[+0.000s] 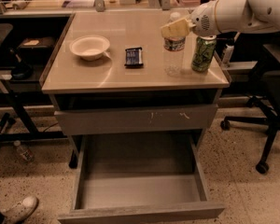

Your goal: Pick water bottle from middle drawer and place on counter

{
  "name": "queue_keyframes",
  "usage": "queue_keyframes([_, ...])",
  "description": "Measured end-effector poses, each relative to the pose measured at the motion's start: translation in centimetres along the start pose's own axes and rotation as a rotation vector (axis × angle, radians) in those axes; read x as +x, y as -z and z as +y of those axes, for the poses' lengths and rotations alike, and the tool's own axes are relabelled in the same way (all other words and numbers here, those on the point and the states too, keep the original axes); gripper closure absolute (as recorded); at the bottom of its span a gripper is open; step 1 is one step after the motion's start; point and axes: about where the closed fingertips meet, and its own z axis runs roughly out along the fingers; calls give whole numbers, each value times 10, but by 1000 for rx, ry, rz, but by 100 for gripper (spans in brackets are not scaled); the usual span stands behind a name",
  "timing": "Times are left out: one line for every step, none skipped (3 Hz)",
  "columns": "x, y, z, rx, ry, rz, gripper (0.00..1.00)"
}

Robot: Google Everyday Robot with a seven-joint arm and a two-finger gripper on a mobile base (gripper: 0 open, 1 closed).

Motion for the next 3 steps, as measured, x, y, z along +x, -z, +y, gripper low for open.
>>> queue_keyframes([0,0,0,0,0,0,59])
queue_keyframes([0,0,0,0,0,0,34])
queue_keyframes([0,0,0,0,0,0,11])
